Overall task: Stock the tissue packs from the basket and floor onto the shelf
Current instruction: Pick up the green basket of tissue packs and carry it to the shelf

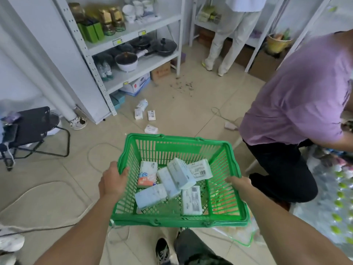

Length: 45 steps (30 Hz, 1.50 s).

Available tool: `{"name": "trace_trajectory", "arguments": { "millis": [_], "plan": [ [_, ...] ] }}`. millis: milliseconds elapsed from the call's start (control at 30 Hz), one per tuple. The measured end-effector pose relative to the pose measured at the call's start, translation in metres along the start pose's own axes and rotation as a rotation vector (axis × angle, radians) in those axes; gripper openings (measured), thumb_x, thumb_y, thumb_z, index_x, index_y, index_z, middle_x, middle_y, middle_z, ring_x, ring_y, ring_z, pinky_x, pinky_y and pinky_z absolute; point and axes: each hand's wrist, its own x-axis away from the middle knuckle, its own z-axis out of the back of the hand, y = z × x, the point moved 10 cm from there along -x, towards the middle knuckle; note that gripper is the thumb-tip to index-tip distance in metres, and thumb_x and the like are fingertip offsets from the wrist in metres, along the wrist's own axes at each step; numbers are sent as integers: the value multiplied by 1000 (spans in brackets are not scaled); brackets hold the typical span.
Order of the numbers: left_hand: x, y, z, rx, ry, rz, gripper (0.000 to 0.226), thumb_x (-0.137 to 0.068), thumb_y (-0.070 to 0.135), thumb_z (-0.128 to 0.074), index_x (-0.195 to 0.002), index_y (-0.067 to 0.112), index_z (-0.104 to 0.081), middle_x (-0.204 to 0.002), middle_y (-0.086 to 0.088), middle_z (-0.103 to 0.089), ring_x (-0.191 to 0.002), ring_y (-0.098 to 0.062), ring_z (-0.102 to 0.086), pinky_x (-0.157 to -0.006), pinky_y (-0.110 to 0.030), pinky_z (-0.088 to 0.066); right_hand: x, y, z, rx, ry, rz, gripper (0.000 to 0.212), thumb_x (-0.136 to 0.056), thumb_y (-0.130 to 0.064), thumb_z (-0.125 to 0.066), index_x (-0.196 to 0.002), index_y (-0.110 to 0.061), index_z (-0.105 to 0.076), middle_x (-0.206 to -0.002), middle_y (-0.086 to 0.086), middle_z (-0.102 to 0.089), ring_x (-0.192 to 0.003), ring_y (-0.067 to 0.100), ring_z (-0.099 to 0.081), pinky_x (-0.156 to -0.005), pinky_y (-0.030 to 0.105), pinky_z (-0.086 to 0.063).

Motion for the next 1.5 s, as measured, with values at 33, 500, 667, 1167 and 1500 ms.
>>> {"name": "trace_trajectory", "arguments": {
  "millis": [33,500,667,1167,1500],
  "plan": [
    [-15,11,-4,5,-10,-7,32,-97,46,-60,-96,14,-53,-85,-15,-67,-79,-38,-66,-66,-41,-53,-5,-10,-1,-9,-3,-22,45,-63,-16,-91,-96,5,-69,-76,19,-70,-75,36,-72,-84,52,-63],
    [-231,116,-23,105,-37,44,29,-93,42,-66,-98,15,-58,-93,-15,-69,-87,-36,-65,-71,-43,-52,-117,-216,-56,-56,-78,-28,79,-62,-18,-94,-126,9,-56,-112,26,-68,-99,41,-72,-90,54,-61],
    [-319,174,-25,117,-47,-12,27,-94,41,-66,-95,16,-57,-84,-10,-64,-79,-33,-61,-69,-43,-53,-109,-303,-55,-65,15,-12,42,-79,-10,-84,-112,8,-64,-74,14,-61,-61,28,-62,-57,35,-54],
    [-525,339,-66,72,-65,-62,30,-93,48,-65,-99,19,-58,-90,-12,-70,-86,-36,-68,-73,-45,-57,-253,-486,-65,-63,89,-48,53,-71,-27,-88,-111,3,-70,-88,18,-70,-79,33,-68,-73,39,-56],
    [-668,419,-87,121,-78,21,27,-95,38,-66,-104,12,-62,-84,-10,-66,-77,-31,-61,-69,-38,-48,-316,-666,-87,-16,135,24,34,-85,-27,-78,-98,-7,-55,-75,8,-55,-88,33,-58,-87,40,-54]
  ]
}}
